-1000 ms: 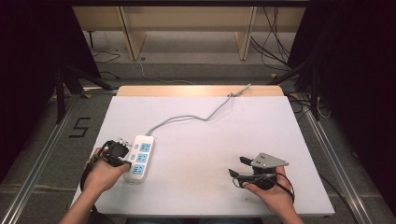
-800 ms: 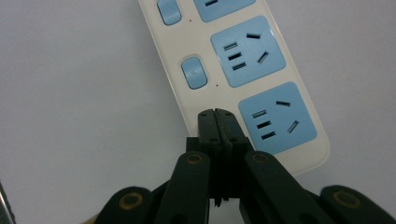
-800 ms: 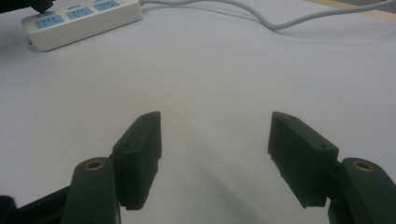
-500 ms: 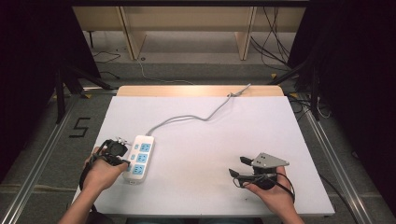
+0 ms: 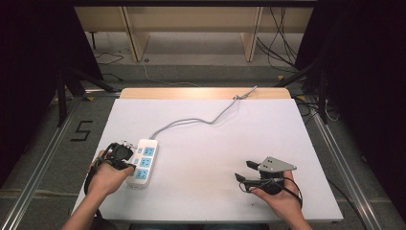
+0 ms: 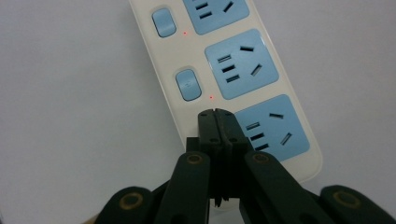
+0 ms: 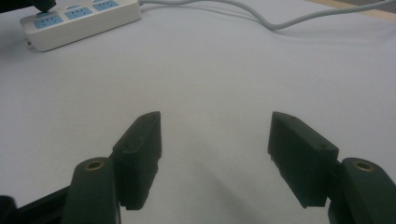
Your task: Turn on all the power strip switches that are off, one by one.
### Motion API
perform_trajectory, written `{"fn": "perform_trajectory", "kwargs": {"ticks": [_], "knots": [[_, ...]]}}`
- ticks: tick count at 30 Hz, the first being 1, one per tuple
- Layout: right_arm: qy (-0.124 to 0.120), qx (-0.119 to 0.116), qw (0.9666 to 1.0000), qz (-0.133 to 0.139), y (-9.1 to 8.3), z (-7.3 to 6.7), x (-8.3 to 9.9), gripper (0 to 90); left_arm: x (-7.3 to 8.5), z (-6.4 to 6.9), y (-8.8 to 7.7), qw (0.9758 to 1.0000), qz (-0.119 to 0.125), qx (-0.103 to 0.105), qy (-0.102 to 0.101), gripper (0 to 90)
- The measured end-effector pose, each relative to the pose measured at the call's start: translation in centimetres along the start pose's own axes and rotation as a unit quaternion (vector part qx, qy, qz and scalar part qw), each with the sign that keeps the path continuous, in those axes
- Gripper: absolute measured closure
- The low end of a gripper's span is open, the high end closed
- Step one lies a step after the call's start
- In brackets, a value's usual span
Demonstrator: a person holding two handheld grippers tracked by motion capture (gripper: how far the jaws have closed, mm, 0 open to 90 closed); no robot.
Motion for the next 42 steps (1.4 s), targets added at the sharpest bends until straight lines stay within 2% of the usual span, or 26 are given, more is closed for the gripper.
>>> {"fn": "perform_trajectory", "kwargs": {"ticks": [2, 7, 11, 20, 23, 37, 42], "knots": [[0.0, 0.0, 1.0, 0.0, 0.01, 0.0, -0.01, 35.9, -0.03, 0.1, 0.06, 1.0, 0.001, 0.006, -0.003, 89.8], [0.003, 0.0, 1.0, -0.002, -0.03, 0.01, 0.04, 36.0, -0.07, 0.23, 0.09, 1.0, -0.002, -0.004, -0.001, 89.8], [-0.003, -0.002, 1.0, -0.003, 0.01, -0.1, 0.01, 35.9, -0.07, 0.21, 0.08, 1.0, -0.002, -0.004, -0.003, 89.8], [0.001, 0.0, 1.0, -0.002, -0.04, 0.03, 0.05, 36.0, 0.13, -0.01, -0.04, 1.0, 0.001, -0.004, -0.007, 89.8], [-0.002, -0.001, 1.0, -0.004, 0.01, 0.04, 0.06, 35.9, 0.09, 0.07, 0.0, 0.9999, -0.003, -0.01, -0.004, 89.8], [0.001, 0.001, 1.0, -0.001, -0.04, 0.03, 0.02, 36.0, 0.09, 0.07, 0.23, 0.9999, -0.013, -0.007, 0.003, 89.8], [0.001, 0.001, 1.0, -0.002, -0.08, 0.04, 0.03, 35.9, -0.07, 0.31, 0.42, 0.9996, -0.013, -0.021, 0.011, 89.9]]}}
Point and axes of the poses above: each handheld gripper's, and its own axes: y roughly forward along the jaws, x roughly out of its underside, z roughly to its right, the point moved 7 cm from there along y, roughly forward along the jaws, and after that the axes turned 2 degrees about -x, right-handed, at the moved point
